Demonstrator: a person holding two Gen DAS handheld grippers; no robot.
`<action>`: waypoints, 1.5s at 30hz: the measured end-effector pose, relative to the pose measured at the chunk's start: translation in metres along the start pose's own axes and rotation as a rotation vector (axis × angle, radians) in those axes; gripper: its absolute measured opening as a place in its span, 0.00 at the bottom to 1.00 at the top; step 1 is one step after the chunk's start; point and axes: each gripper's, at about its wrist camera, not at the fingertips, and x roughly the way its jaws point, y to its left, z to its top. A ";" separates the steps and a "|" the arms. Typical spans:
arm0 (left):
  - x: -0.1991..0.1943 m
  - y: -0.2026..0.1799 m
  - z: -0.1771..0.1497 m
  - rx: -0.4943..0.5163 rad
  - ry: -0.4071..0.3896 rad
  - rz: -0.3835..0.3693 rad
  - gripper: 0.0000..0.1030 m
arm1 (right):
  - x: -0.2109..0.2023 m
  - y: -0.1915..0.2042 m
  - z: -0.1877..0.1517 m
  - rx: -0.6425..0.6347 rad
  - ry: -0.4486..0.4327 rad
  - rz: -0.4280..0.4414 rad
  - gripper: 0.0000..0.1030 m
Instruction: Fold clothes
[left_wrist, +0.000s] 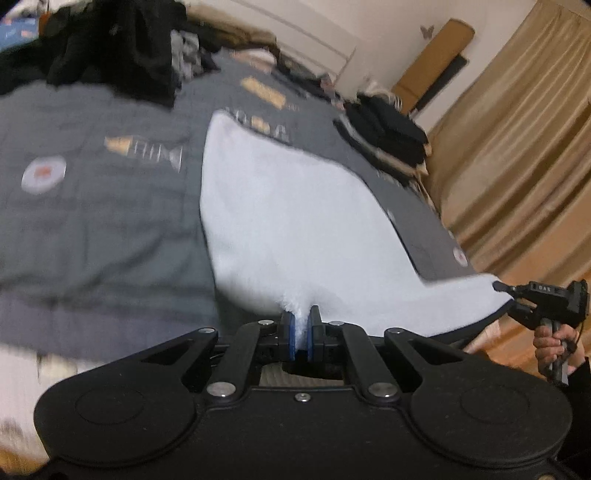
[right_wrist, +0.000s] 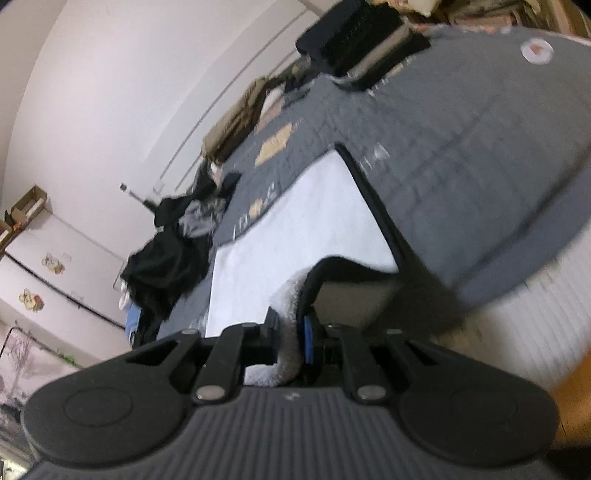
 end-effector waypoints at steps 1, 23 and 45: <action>0.006 0.000 0.008 -0.003 -0.015 0.007 0.06 | 0.009 0.003 0.006 -0.004 -0.016 0.002 0.12; 0.189 0.053 0.138 -0.053 -0.090 0.097 0.13 | 0.225 -0.016 0.105 -0.004 -0.150 -0.165 0.26; 0.174 0.022 0.095 0.433 -0.119 0.275 0.61 | 0.222 0.040 0.053 -0.710 -0.038 -0.381 0.48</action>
